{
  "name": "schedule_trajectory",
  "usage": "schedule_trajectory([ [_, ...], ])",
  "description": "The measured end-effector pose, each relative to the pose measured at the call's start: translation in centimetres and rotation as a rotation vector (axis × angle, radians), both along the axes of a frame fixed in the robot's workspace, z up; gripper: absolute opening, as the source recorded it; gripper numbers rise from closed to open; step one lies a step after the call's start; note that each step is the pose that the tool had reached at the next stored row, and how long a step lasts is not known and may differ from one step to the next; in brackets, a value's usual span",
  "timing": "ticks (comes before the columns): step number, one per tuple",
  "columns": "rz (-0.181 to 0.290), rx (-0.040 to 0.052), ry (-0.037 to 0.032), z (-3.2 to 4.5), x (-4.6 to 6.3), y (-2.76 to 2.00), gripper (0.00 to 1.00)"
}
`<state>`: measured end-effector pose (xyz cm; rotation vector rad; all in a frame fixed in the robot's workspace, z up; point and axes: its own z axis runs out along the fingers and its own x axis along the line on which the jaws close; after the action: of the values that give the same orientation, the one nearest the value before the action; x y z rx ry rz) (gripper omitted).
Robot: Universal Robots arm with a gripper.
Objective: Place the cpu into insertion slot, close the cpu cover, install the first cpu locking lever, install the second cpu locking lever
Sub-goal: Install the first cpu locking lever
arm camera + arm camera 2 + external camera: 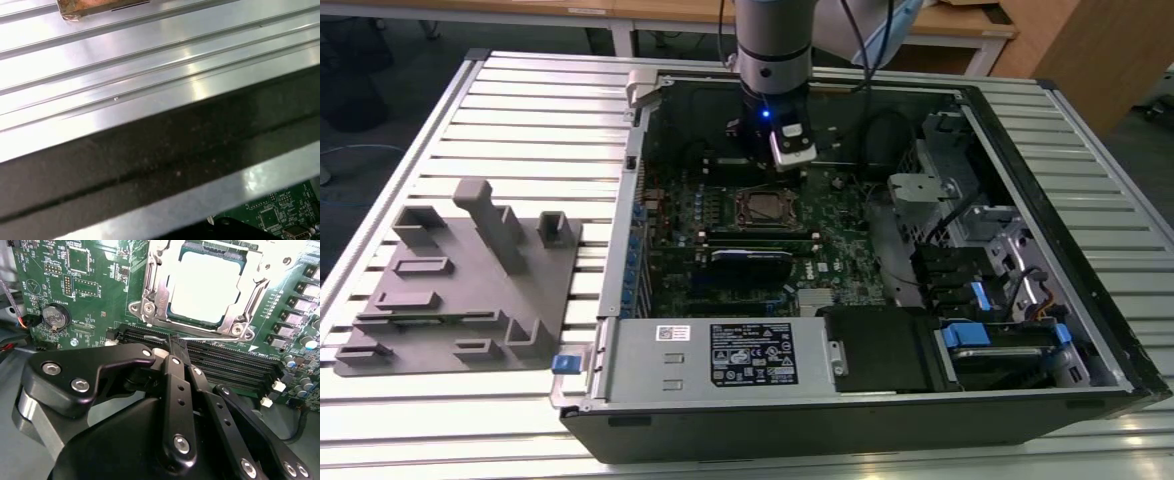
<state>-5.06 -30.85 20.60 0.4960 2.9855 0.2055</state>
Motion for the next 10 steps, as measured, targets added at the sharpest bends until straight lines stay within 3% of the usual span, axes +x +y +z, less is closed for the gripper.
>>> schedule_trajectory([
  [5, 0.0, -0.0206, 0.0, -0.16, -0.03, 0.33, 0.11],
  [10, 0.0, -0.0241, -0.0001, -0.21, -0.03, 0.52, 0.11],
])
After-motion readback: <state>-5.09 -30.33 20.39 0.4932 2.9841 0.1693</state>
